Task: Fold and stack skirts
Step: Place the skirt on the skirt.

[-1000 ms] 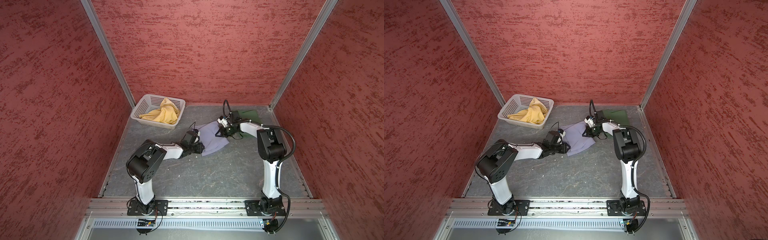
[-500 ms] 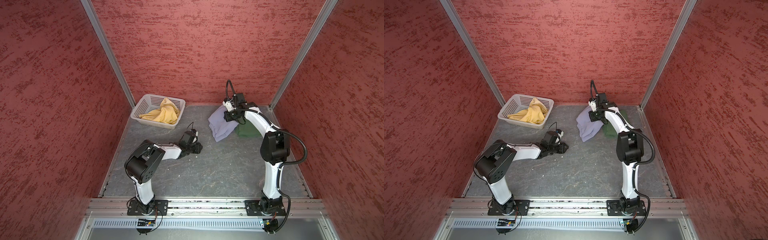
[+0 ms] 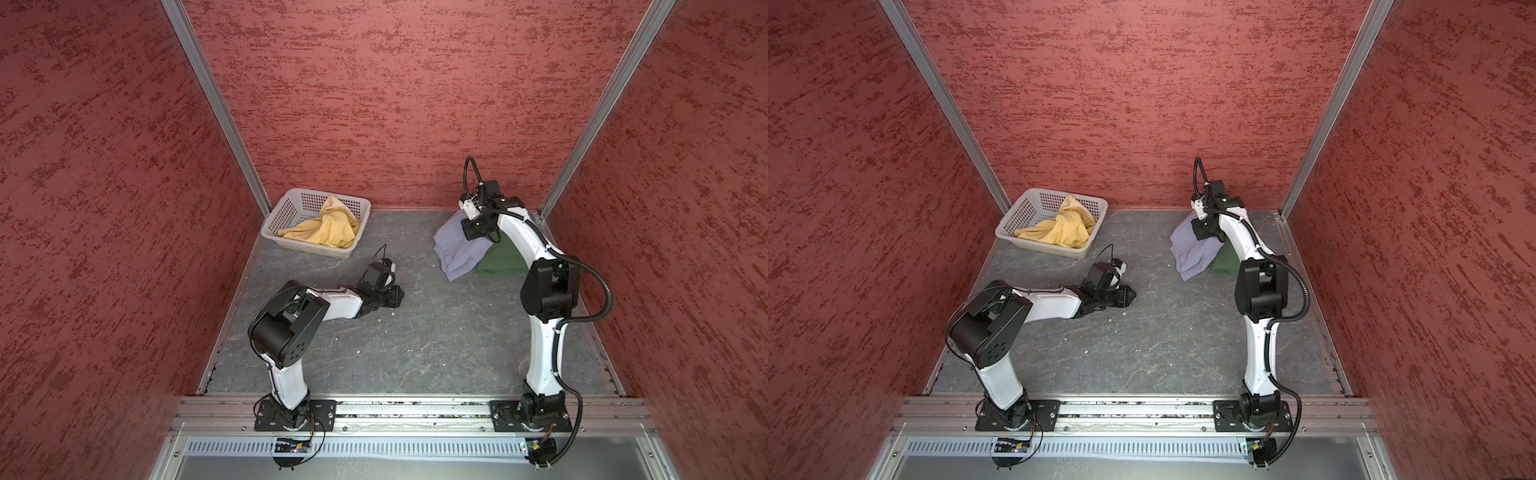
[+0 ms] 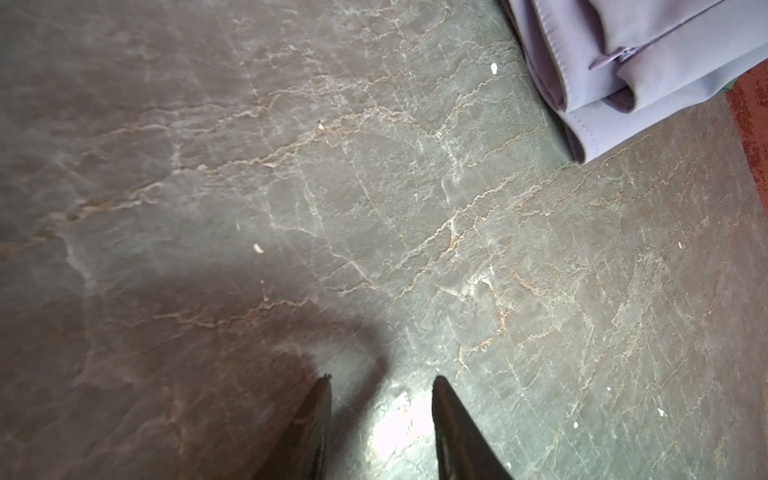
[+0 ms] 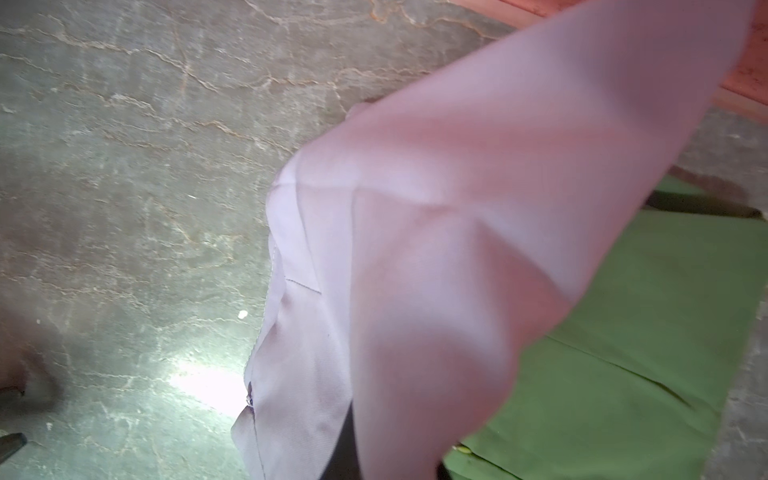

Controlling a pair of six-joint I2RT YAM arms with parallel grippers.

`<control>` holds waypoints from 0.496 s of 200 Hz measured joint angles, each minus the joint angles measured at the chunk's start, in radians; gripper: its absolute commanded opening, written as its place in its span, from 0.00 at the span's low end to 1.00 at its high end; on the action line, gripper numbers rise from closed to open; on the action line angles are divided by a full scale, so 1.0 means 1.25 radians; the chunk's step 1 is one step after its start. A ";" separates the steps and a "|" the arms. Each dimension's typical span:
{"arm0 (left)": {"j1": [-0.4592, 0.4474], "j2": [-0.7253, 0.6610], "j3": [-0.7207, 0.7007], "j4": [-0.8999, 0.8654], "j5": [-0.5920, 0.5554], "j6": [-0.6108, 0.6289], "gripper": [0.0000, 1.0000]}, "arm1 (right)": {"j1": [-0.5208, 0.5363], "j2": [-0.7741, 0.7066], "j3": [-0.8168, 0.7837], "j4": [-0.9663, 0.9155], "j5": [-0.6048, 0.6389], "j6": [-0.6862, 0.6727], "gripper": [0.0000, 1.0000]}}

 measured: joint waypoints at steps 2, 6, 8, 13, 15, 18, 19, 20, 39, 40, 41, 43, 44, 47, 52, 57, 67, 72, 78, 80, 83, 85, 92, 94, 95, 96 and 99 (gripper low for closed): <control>0.000 0.000 0.000 0.000 0.000 0.000 0.41 | -0.002 0.000 0.000 0.000 0.000 0.000 0.00; 0.000 0.000 0.000 -0.001 0.000 0.001 0.41 | -0.005 0.000 0.000 -0.001 -0.001 -0.002 0.00; 0.000 0.000 0.001 -0.001 0.000 0.001 0.41 | -0.007 0.000 0.000 -0.002 -0.001 -0.003 0.00; 0.000 0.000 0.001 -0.002 0.000 0.001 0.41 | -0.012 0.000 0.000 -0.003 -0.003 -0.004 0.00; 0.000 0.000 0.002 -0.003 0.000 0.002 0.41 | -0.014 0.000 0.000 -0.004 -0.004 -0.005 0.00; 0.000 0.000 0.002 -0.004 -0.001 0.002 0.41 | -0.018 0.000 0.000 -0.005 -0.005 -0.006 0.00; 0.000 0.000 0.002 -0.004 -0.001 0.002 0.41 | -0.018 0.000 0.000 -0.005 -0.005 -0.006 0.00; 0.000 0.000 0.002 -0.005 -0.001 0.002 0.41 | -0.020 0.000 0.000 -0.005 -0.005 -0.006 0.00; 0.000 0.000 0.005 -0.010 -0.001 0.003 0.41 | -0.042 0.000 0.002 -0.008 -0.015 -0.011 0.00; 0.000 0.000 0.005 -0.010 -0.001 0.003 0.41 | -0.044 0.000 0.002 -0.008 -0.016 -0.011 0.00; 0.000 0.000 0.005 -0.010 -0.001 0.003 0.41 | -0.045 0.000 0.002 -0.009 -0.017 -0.011 0.00; 0.000 0.000 0.005 -0.011 -0.001 0.003 0.41 | -0.047 0.000 0.003 -0.009 -0.019 -0.012 0.00; 0.000 0.000 0.005 -0.011 -0.001 0.003 0.41 | -0.049 0.000 0.004 -0.009 -0.019 -0.012 0.00; 0.000 0.000 0.005 -0.012 -0.001 0.003 0.41 | -0.052 0.000 0.005 -0.009 -0.022 -0.012 0.00; 0.000 0.000 0.006 -0.013 -0.001 0.003 0.41 | -0.059 0.000 0.007 -0.010 -0.026 -0.012 0.00; 0.000 0.000 0.006 -0.015 -0.001 0.003 0.41 | -0.064 0.000 0.010 -0.011 -0.031 -0.012 0.00; 0.000 0.000 0.007 -0.017 -0.001 0.003 0.41 | -0.075 0.000 0.016 -0.010 -0.044 -0.012 0.00; 0.000 0.000 0.007 -0.018 -0.002 0.003 0.41 | -0.079 0.000 0.020 -0.011 -0.049 -0.012 0.00; 0.000 0.000 0.008 -0.018 -0.002 0.003 0.41 | -0.085 0.000 0.024 -0.011 -0.056 -0.012 0.00; 0.000 0.000 0.008 -0.019 -0.002 0.003 0.41 | -0.086 0.000 0.025 -0.011 -0.059 -0.012 0.00; 0.000 0.000 0.008 -0.019 -0.002 0.003 0.41 | -0.089 0.000 0.027 -0.010 -0.062 -0.012 0.00; 0.000 0.000 0.008 -0.019 -0.002 0.003 0.41 | -0.090 0.000 0.027 -0.010 -0.064 -0.012 0.00; 0.000 -0.001 0.008 -0.019 -0.002 0.003 0.41 | -0.096 0.000 0.034 -0.012 -0.075 -0.011 0.00; 0.000 -0.001 0.008 -0.019 -0.002 0.003 0.41 | -0.097 0.000 0.035 -0.012 -0.077 -0.011 0.00; 0.000 -0.001 0.008 -0.020 -0.002 0.003 0.41 | -0.098 0.000 0.036 -0.012 -0.078 -0.011 0.00; 0.000 -0.001 0.008 -0.020 -0.002 0.003 0.41 | -0.099 0.000 0.037 -0.012 -0.079 -0.011 0.00; 0.000 -0.001 0.008 -0.020 -0.002 0.003 0.41 | -0.101 0.000 0.038 -0.011 -0.083 -0.011 0.00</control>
